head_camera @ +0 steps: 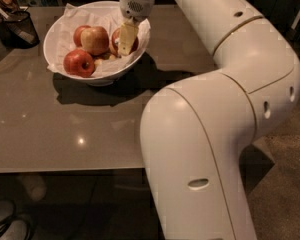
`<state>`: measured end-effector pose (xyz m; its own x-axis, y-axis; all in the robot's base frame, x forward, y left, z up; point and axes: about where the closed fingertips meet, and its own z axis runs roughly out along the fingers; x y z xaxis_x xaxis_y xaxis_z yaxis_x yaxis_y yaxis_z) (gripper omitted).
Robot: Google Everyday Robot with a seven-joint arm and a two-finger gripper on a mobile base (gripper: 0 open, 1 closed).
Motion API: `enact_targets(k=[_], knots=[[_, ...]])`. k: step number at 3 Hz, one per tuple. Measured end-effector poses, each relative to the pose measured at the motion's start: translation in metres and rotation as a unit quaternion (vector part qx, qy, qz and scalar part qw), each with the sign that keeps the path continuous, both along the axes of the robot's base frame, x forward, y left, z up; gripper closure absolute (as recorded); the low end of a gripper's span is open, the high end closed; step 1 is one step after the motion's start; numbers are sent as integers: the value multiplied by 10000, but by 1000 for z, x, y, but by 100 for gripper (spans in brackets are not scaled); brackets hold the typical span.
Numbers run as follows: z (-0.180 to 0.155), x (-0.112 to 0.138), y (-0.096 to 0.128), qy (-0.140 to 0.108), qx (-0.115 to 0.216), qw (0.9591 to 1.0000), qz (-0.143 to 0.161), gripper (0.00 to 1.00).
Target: Pick apple from white bowl
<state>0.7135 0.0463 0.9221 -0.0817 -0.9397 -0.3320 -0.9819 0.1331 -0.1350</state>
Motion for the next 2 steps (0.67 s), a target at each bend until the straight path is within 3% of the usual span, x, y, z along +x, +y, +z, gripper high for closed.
enact_targets(k=[2], knots=[[22, -11, -12, -123, 109, 9999, 5, 100]])
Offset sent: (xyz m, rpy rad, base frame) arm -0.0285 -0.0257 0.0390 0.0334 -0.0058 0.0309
